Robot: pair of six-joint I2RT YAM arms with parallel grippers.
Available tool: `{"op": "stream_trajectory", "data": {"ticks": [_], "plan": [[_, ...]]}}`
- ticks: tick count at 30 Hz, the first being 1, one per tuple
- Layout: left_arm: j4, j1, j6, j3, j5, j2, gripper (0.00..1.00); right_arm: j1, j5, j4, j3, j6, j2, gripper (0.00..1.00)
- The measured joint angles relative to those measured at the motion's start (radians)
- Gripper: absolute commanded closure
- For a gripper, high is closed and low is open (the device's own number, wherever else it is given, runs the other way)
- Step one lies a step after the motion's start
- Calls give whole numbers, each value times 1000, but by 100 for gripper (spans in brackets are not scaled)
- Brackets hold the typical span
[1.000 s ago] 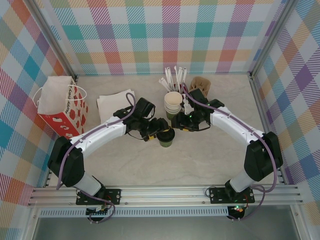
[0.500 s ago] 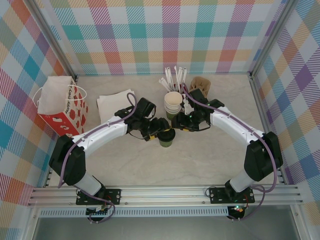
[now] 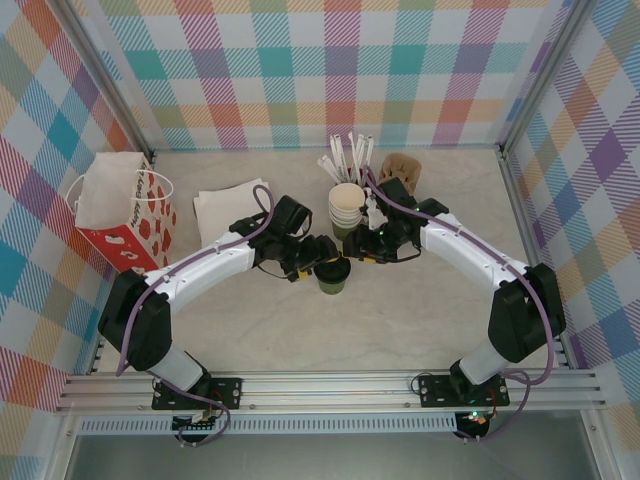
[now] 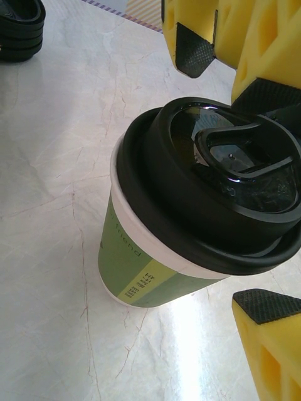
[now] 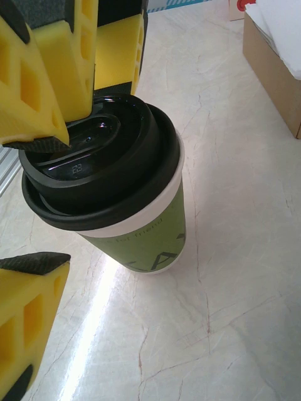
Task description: Pack the takeout coffee
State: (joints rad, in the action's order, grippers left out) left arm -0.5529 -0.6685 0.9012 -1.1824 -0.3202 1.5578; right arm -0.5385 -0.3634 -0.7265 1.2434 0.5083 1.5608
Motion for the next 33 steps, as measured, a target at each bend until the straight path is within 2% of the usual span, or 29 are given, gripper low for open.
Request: {"op": "stream_trajectory", "data": {"ticks": [8,16,33], "plan": [[0,0,0,-1,14,4,29,0,-43,4,0,0,31,55],[-2,0,0,-10,35,5,35,-1,-54,4,0,1,51,61],[-32,0,-4,-27,80,6,34,-5,-33,8,10,1,77,63]]}}
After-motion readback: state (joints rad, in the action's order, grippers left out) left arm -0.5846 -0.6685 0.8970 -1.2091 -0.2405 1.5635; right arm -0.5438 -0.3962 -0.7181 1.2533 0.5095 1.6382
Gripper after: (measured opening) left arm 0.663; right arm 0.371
